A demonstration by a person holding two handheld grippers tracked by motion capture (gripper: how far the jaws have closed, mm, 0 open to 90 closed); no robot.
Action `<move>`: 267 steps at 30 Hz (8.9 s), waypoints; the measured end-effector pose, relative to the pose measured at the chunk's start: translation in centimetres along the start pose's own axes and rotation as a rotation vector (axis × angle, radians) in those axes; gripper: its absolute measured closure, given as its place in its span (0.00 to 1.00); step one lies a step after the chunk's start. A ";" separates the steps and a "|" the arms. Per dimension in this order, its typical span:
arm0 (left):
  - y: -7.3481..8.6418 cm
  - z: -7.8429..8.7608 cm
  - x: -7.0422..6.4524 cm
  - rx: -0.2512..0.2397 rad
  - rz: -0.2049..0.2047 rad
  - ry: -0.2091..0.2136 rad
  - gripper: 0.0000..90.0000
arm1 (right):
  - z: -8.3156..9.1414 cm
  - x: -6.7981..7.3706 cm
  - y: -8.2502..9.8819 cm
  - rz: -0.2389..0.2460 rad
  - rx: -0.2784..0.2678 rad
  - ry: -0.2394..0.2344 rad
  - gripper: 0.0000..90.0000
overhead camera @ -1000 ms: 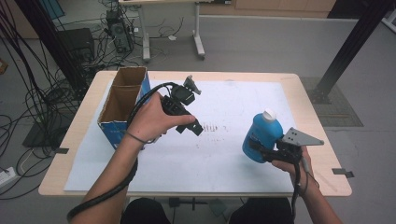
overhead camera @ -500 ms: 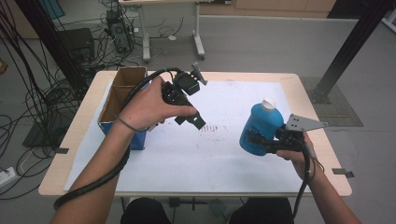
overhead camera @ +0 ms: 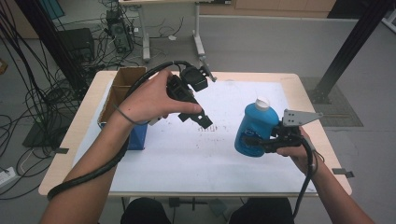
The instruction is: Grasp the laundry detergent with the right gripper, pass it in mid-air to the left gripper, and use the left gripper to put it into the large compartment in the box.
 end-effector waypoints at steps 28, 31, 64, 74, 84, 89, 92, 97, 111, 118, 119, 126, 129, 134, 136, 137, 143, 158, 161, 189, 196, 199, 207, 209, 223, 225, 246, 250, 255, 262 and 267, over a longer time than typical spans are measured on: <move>-1.5 1.3 -0.9 0.064 -0.210 0.082 0.13 | -2.9 0.4 -3.7 0.067 0.008 -0.241 0.49; -1.7 1.2 -0.9 0.074 -0.222 0.085 0.13 | -3.3 0.3 -3.7 0.068 0.019 -0.257 0.49; -3.9 0.1 -2.8 0.135 -0.288 0.084 0.13 | -6.9 1.5 -5.3 0.122 0.074 -0.351 0.49; -4.3 -0.5 -3.1 0.139 -0.294 0.092 0.13 | -7.5 1.9 -5.9 0.142 0.075 -0.361 0.49; -4.6 -0.9 -3.4 0.143 -0.302 0.099 0.13 | -7.9 2.0 -5.9 0.143 0.075 -0.362 0.49; -4.6 -0.8 -3.4 0.143 -0.303 0.099 0.13 | -7.8 1.9 -5.9 0.143 0.071 -0.359 0.49; -4.6 -0.8 -3.4 0.143 -0.301 0.098 0.13 | -7.8 1.8 -5.9 0.143 0.073 -0.357 0.49; -4.5 -0.8 -3.4 0.142 -0.301 0.098 0.13 | -7.8 1.9 -5.9 0.143 0.075 -0.355 0.48; -4.5 -0.9 -3.3 0.146 -0.301 0.098 0.13 | -7.9 1.7 -5.8 0.143 0.071 -0.355 0.49; -4.5 -0.9 -3.2 0.148 -0.304 0.098 0.13 | -7.9 1.7 -5.7 0.142 0.077 -0.353 0.48; -4.5 -0.9 -3.3 0.147 -0.302 0.098 0.13 | -7.9 1.7 -5.7 0.143 0.078 -0.353 0.48; -4.5 -0.8 -3.2 0.146 -0.303 0.098 0.13 | -7.9 1.6 -5.8 0.145 0.075 -0.351 0.48; -4.6 -0.8 -3.2 0.140 -0.300 0.100 0.13 | -7.9 1.6 -5.8 0.144 0.073 -0.350 0.48; -4.6 -0.8 -3.3 0.145 -0.307 0.093 0.13 | -7.8 1.6 -5.8 0.144 0.073 -0.348 0.48; -4.6 -0.8 -3.3 0.142 -0.302 0.092 0.13 | -7.7 1.6 -5.8 0.147 0.072 -0.347 0.48; -4.6 -0.8 -3.3 0.142 -0.302 0.092 0.13 | -7.7 1.7 -5.8 0.147 0.074 -0.346 0.48; -4.6 -0.7 -3.4 0.144 -0.301 0.089 0.13 | -7.7 1.7 -5.8 0.148 0.076 -0.345 0.48; -4.3 -0.6 -3.1 0.143 -0.292 0.082 0.13 | -7.9 1.8 -6.0 0.147 0.071 -0.347 0.48; -4.4 -0.6 -3.1 0.145 -0.298 0.083 0.13 | -7.9 1.8 -5.9 0.148 0.077 -0.345 0.48; -4.6 -0.6 -3.4 0.144 -0.321 0.076 0.26 | -7.9 1.8 -6.1 0.149 0.071 -0.352 0.48; -4.8 -0.5 -3.5 0.159 -0.336 0.069 0.35 | -7.8 1.8 -6.1 0.155 0.068 -0.350 0.48; -4.9 -0.5 -3.6 0.159 -0.333 0.061 0.39 | -7.8 1.8 -6.1 0.158 0.069 -0.352 0.48; -5.0 -0.5 -3.7 0.181 -0.339 0.052 0.41 | -7.8 1.9 -6.1 0.159 0.073 -0.354 0.48; -5.0 -0.4 -3.7 0.187 -0.339 0.049 0.41 | -7.8 2.0 -6.1 0.161 0.073 -0.353 0.48; -4.9 -0.4 -3.8 0.203 -0.330 0.048 0.42 | -7.8 2.1 -6.2 0.164 0.070 -0.358 0.48; -4.9 -0.3 -3.9 0.205 -0.329 0.047 0.42 | -7.8 2.1 -6.2 0.161 0.071 -0.358 0.48; -4.6 -0.2 -3.8 0.211 -0.320 0.045 0.42 | -8.1 2.3 -6.2 0.162 0.074 -0.364 0.48; -4.6 -0.3 -3.8 0.214 -0.317 0.044 0.42 | -8.1 2.3 -6.2 0.161 0.074 -0.362 0.48; -4.6 -0.3 -3.8 0.211 -0.315 0.046 0.42 | -8.1 2.2 -6.1 0.161 0.073 -0.365 0.48; -4.6 -0.3 -3.8 0.214 -0.313 0.045 0.42 | -8.1 2.2 -6.1 0.162 0.073 -0.364 0.48; -4.6 -0.3 -3.8 0.214 -0.311 0.044 0.42 | -8.1 2.2 -6.2 0.164 0.069 -0.367 0.48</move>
Point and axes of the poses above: each handheld gripper's, and its own axes: z roughly backward along the jaws, y roughly out of its underside, x roughly to its left, the point moved 3 cm from there along -z, roughly forward along the jaws, and after that the axes turned 2 degrees about z, right-handed, at the moved point
